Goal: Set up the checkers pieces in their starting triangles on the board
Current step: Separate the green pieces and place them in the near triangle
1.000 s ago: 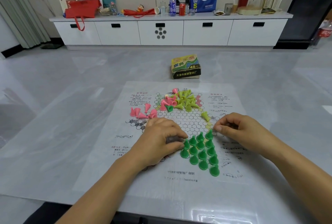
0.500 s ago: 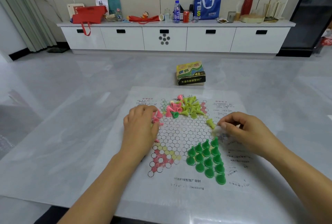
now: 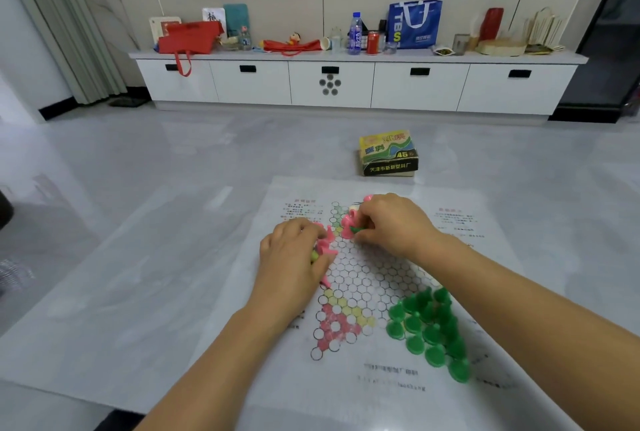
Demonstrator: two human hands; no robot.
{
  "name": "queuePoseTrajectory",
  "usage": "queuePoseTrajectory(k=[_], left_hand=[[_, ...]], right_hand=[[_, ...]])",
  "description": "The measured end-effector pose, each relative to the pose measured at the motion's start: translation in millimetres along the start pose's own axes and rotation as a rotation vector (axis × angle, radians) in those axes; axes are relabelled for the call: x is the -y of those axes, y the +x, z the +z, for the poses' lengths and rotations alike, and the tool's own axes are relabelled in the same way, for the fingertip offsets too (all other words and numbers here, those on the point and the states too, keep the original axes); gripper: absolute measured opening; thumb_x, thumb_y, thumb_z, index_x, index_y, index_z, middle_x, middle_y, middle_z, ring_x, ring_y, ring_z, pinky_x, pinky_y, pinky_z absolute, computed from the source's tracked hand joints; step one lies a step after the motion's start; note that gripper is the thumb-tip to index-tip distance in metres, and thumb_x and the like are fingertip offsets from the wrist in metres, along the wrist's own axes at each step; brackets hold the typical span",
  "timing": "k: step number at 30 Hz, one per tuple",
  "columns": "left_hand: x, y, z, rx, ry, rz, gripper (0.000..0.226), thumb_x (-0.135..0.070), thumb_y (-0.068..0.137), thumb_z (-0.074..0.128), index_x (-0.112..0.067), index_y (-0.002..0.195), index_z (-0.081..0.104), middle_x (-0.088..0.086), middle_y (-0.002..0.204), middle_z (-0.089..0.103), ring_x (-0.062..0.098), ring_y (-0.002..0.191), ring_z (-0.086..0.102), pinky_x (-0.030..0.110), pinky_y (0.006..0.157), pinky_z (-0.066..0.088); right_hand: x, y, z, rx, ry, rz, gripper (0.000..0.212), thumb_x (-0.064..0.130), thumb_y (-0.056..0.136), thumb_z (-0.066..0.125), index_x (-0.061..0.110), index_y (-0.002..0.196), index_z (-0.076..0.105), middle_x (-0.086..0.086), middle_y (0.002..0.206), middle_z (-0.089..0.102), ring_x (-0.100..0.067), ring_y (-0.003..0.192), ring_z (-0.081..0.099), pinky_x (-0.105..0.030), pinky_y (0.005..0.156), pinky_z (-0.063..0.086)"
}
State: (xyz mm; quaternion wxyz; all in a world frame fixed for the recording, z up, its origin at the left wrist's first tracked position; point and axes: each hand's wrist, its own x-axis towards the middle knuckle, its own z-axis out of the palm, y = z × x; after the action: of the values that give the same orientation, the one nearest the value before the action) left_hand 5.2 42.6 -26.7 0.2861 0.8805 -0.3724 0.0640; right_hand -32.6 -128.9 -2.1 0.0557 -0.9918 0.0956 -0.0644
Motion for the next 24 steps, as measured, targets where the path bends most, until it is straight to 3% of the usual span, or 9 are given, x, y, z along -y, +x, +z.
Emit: queuePoseTrajectory(k=[3, 5, 7, 10, 13, 15, 17, 20, 24], left_hand=[[-7.0, -1.2, -1.8, -0.038, -0.141, -0.003, 0.022, -0.029, 0.087, 0.056, -0.023, 0.108, 0.056, -0.007, 0.116, 0.053, 0.013, 0.112, 0.046, 0.028, 0.098, 0.029], [-14.6, -1.8, -4.3, -0.019, -0.407, -0.077, 0.016, -0.025, 0.085, 0.059, -0.025, 0.102, 0.057, -0.007, 0.104, 0.058, 0.019, 0.094, 0.058, 0.037, 0.088, 0.046], [-23.7, -3.6, -7.0, 0.0, -0.688, -0.174, 0.014, -0.018, 0.083, 0.062, -0.028, 0.09, 0.057, -0.006, 0.089, 0.06, 0.022, 0.084, 0.062, 0.039, 0.075, 0.053], [-31.2, -7.2, -5.0, 0.006, -0.82, -0.198, 0.014, -0.011, 0.081, 0.064, -0.025, 0.08, 0.062, -0.004, 0.078, 0.063, 0.013, 0.078, 0.061, 0.024, 0.069, 0.051], [-34.5, -11.1, -6.2, 0.024, -0.788, -0.146, 0.007, -0.011, 0.082, 0.063, -0.018, 0.08, 0.064, -0.002, 0.076, 0.065, 0.005, 0.071, 0.059, 0.012, 0.064, 0.047], [-31.7, -12.5, -8.7, 0.081, -0.573, -0.06, 0.005, -0.012, 0.084, 0.061, -0.016, 0.08, 0.062, -0.004, 0.079, 0.063, 0.004, 0.069, 0.055, 0.01, 0.064, 0.044], [-30.9, -16.4, -9.4, 0.195, -0.391, 0.005, 0.005, -0.015, 0.086, 0.058, -0.018, 0.083, 0.059, -0.011, 0.078, 0.059, 0.001, 0.067, 0.053, 0.009, 0.061, 0.042], [-35.4, -24.5, -5.9, 0.317, -0.285, 0.071, 0.004, -0.016, 0.087, 0.057, -0.02, 0.085, 0.059, -0.012, 0.077, 0.056, 0.007, 0.067, 0.054, 0.018, 0.062, 0.045], [-38.8, -28.3, -2.6, 0.352, -0.35, 0.073, 0.008, -0.012, 0.084, 0.062, -0.019, 0.087, 0.063, -0.006, 0.085, 0.056, 0.009, 0.062, 0.058, 0.021, 0.056, 0.049]], right_hand=[[-1.0, -11.6, -7.5, -0.001, 0.263, 0.034, 0.016, 0.03, 0.08, 0.066, 0.017, 0.088, 0.064, 0.004, 0.087, 0.061, -0.016, 0.084, 0.057, -0.031, 0.076, 0.047], [1.6, -25.9, -18.5, 0.032, 0.63, 0.08, 0.016, 0.025, 0.076, 0.07, 0.016, 0.089, 0.066, 0.008, 0.079, 0.062, -0.008, 0.076, 0.058, -0.024, 0.073, 0.048], [5.8, -39.5, -26.8, 0.066, 0.843, 0.065, 0.018, 0.016, 0.075, 0.071, 0.012, 0.092, 0.067, 0.008, 0.077, 0.063, 0.001, 0.069, 0.059, -0.014, 0.068, 0.047], [12.5, -53.0, -30.8, 0.091, 0.897, 0.036, 0.017, 0.011, 0.075, 0.071, 0.01, 0.092, 0.067, 0.01, 0.074, 0.062, 0.01, 0.06, 0.057, -0.005, 0.058, 0.044], [8.5, -63.7, -34.3, 0.075, 0.851, 0.078, 0.028, 0.018, 0.078, 0.068, 0.017, 0.105, 0.064, 0.009, 0.087, 0.064, 0.006, 0.076, 0.06, -0.006, 0.066, 0.047], [-6.6, -77.2, -38.7, 0.029, 0.839, 0.15, 0.028, 0.026, 0.081, 0.064, 0.023, 0.109, 0.061, 0.008, 0.098, 0.065, -0.001, 0.089, 0.061, -0.013, 0.077, 0.049], [-26.8, -97.2, -41.5, -0.052, 0.927, 0.247, 0.018, 0.025, 0.083, 0.061, 0.021, 0.101, 0.064, 0.006, 0.095, 0.069, 0.0, 0.084, 0.063, -0.012, 0.076, 0.049], [-52.1, -127.6, -31.9, -0.107, 1.016, 0.387, 0.01, 0.019, 0.086, 0.058, 0.016, 0.091, 0.066, -0.001, 0.083, 0.071, -0.002, 0.068, 0.062, -0.006, 0.059, 0.044], [-66.6, -143.4, -14.0, -0.07, 1.024, 0.493, 0.008, 0.025, 0.084, 0.06, 0.021, 0.086, 0.067, 0.0, 0.083, 0.074, -0.017, 0.077, 0.066, -0.029, 0.072, 0.047]])
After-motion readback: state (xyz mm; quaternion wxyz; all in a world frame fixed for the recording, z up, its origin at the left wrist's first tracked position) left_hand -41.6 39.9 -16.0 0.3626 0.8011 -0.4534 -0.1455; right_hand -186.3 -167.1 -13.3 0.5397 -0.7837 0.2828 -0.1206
